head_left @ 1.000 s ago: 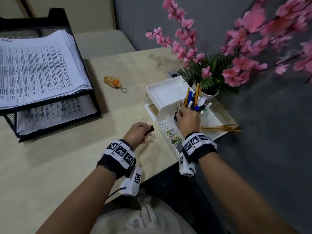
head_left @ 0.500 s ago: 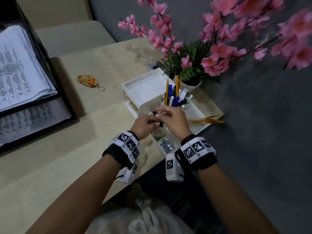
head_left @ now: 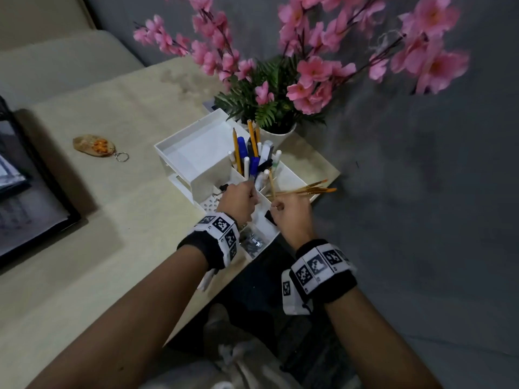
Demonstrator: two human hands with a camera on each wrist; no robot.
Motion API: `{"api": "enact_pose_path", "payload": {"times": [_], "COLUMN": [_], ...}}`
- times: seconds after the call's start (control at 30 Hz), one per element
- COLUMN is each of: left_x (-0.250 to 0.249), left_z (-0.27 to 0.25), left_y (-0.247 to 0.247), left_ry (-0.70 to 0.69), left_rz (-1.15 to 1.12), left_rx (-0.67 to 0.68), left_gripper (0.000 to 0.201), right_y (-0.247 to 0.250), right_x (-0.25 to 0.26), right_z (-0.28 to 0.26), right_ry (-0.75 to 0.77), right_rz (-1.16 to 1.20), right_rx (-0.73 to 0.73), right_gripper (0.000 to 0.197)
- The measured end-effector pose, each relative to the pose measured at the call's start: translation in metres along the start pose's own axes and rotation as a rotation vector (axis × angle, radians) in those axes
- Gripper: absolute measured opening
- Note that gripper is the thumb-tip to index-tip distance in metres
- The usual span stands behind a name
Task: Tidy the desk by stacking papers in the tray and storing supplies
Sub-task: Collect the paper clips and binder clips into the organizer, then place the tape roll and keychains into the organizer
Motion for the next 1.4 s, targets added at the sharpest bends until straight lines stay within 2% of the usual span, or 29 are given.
{"api": "enact_pose_path", "payload": {"times": [0.07, 0.13, 0.3, 0.43, 0.5, 0.57, 0.7, 0.83, 0.97, 1.1, 1.23, 1.33, 1.4], "left_x": [-0.003, -0.004, 0.002, 0.017, 0.042, 0.079, 0.156, 0.254, 0.337, 0.401, 0.44, 0.46, 0.465], "left_z": [0.004, 0.005, 0.001, -0.017, -0.028, -0.043, -0.089, -0.176, -0.276, -0.36, -0.399, -0.401, -0.392], "left_y": [-0.006, -0.012, 0.005, 0.056, 0.092, 0.128, 0.202, 0.276, 0.326, 0.348, 0.348, 0.349, 0.359], "left_ry": [-0.099, -0.14, -0.136, -0.126, -0.049, 0.071, 0.27, 0.517, 0.757, 0.969, 1.097, 1.12, 1.122], "left_rz": [0.246, 0.349, 0.233, 0.062, 0.01, -0.032, -0.067, -0.083, -0.24, -0.39, -0.457, -0.442, -0.345], "left_rx": [0.02, 0.062, 0.037, -0.102, -0.205, -0.294, -0.463, -0.659, -0.857, -1.046, -1.073, -1.017, -0.957], "left_gripper": [0.013, 0.022, 0.031, 0.024, 0.023, 0.021, 0.02, 0.02, 0.017, 0.019, 0.026, 0.024, 0.021], "right_y": [-0.005, -0.012, -0.01, 0.007, 0.009, 0.002, -0.042, -0.119, -0.186, -0.232, -0.262, -0.282, -0.291], "right_x": [0.0, 0.0, 0.004, 0.044, 0.083, 0.133, 0.242, 0.338, 0.4, 0.444, 0.476, 0.481, 0.478], "right_z": [-0.001, -0.002, -0.005, -0.002, 0.002, 0.003, -0.025, -0.099, -0.197, -0.275, -0.327, -0.355, -0.362], "right_ry": [0.012, 0.012, 0.017, 0.047, 0.095, 0.17, 0.385, 0.604, 0.786, 0.951, 1.066, 1.167, 1.217], "right_rz": [-0.044, -0.059, -0.033, 0.097, 0.222, 0.345, 0.488, 0.452, 0.374, 0.215, 0.114, 0.029, -0.006], "right_rx": [0.025, 0.056, 0.038, -0.084, -0.129, -0.105, 0.085, 0.373, 0.687, 0.83, 0.821, 0.822, 0.783], "right_gripper": [0.016, 0.018, 0.019, 0.017, 0.016, 0.014, 0.013, 0.014, 0.016, 0.021, 0.031, 0.035, 0.035]}}
Point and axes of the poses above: each hand's wrist, its own z-axis towards the middle knuckle, its own y-axis out of the back of the hand, x = y × z, the point moved 10 cm from there along z, towards the middle knuckle, and after that the axes turned 11 degrees about -x, right-handed, at the moved point
